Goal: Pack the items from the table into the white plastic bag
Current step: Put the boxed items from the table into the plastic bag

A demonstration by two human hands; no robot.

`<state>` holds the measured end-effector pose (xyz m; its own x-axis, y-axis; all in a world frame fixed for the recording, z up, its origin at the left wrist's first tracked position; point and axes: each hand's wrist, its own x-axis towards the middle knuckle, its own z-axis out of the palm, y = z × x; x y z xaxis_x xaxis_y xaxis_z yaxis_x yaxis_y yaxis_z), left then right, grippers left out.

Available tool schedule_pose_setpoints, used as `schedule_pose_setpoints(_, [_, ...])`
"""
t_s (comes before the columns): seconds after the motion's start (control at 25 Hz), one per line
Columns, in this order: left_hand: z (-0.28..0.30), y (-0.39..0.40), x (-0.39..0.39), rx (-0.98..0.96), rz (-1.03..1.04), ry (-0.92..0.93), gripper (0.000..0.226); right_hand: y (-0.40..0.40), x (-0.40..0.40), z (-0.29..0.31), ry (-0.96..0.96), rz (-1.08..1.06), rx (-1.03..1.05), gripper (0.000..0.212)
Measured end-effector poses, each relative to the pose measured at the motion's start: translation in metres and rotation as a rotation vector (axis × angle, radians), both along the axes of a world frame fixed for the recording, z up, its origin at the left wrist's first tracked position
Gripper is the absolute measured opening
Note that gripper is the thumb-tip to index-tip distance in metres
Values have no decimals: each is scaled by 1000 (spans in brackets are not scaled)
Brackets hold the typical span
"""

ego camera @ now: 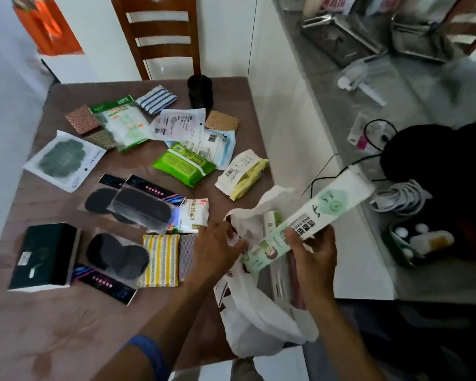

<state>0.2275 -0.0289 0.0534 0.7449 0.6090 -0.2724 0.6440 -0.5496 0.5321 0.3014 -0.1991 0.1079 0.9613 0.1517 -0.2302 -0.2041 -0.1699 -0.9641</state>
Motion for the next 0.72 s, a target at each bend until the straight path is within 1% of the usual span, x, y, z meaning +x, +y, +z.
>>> schedule_pose_setpoints(0.04, [-2,-1,-1,27,-34,-18,35,-1,4,2,-18,1,-14,55])
schedule_pose_setpoints(0.08, [-3,-5,-2,34,-101,-35,38,-2,7,5,-27,52,-80,55])
schedule_pose_setpoints(0.16, [-4,-10,1,87,-276,-37,53,1,12,3,22,231,-316,52])
schedule_pose_setpoints(0.2, [-5,-11,8,110,-319,-26,55,1,11,-3,52,324,-439,51])
schedule_pose_setpoints(0.24, [-7,-10,16,105,-315,-10,54,0,8,-8,77,410,-532,51])
schedule_pose_setpoints(0.32, [-3,-4,32,-2,-214,0,51,-2,-1,-24,135,531,-654,51])
schedule_pose_setpoints(0.4, [-4,5,39,-87,-131,-24,57,-1,-12,-37,183,615,-782,45])
schedule_pose_setpoints(0.44, [-4,8,40,-88,-121,-37,58,-1,-16,-45,182,641,-847,43])
schedule_pose_setpoints(0.52, [-1,8,40,-70,-163,-80,67,1,-20,-60,153,661,-926,46])
schedule_pose_setpoints(0.6, [6,3,41,-86,-189,-117,76,6,-20,-75,133,682,-951,50])
schedule_pose_setpoints(0.72, [10,1,39,-59,-238,-168,78,14,-24,-87,21,639,-991,55])
